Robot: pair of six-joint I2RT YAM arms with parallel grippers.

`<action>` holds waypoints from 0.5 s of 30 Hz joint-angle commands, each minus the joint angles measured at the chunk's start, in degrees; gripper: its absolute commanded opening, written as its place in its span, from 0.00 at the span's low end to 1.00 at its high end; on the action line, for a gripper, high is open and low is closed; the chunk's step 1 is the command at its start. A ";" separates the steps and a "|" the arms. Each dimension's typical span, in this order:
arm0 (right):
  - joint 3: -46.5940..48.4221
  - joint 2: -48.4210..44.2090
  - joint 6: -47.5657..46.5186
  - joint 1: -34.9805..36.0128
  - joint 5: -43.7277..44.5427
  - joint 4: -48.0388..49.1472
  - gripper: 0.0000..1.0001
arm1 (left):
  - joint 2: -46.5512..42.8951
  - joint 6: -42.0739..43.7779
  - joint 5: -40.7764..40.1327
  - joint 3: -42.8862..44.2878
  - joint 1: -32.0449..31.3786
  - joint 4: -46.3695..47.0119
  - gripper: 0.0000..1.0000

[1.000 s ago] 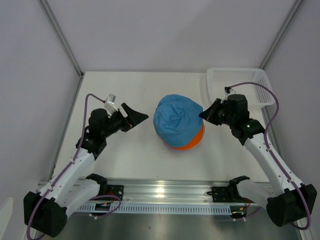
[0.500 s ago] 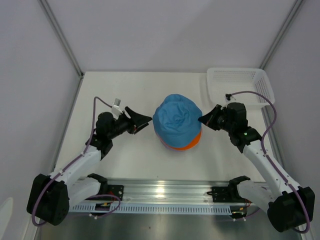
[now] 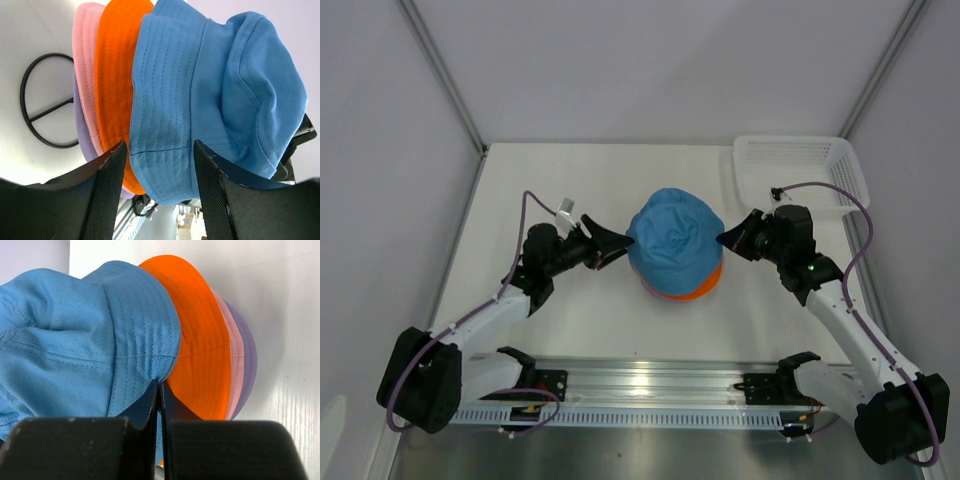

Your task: Stack the hats

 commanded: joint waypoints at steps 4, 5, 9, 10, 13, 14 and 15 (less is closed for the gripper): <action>0.54 0.95 -0.41 -0.18 0.29 -0.88 0.00 | 2.04 -1.52 1.08 -0.17 -0.60 9.05 0.58; 0.54 0.86 -0.41 -0.10 0.20 -0.80 0.00 | 2.21 -1.26 1.17 0.62 -0.68 8.35 0.58; 0.62 1.30 -0.32 -0.18 0.02 -0.70 0.00 | 3.97 -1.34 2.22 1.51 -0.68 9.04 0.43; 0.62 1.30 -0.32 -0.18 0.02 -0.71 0.00 | 4.23 -1.52 2.22 1.50 -0.68 9.48 0.38; 0.62 1.48 -0.41 -0.09 0.37 -0.79 0.00 | 4.59 -1.69 2.31 1.15 -0.77 9.84 0.14; 0.62 1.57 -0.41 -0.09 0.72 -1.23 0.00 | 4.59 -1.78 2.22 1.07 -0.77 9.92 0.08; 0.62 1.65 -0.41 -0.18 0.81 -1.58 0.00 | 4.59 -1.78 2.22 1.06 -0.69 10.10 0.01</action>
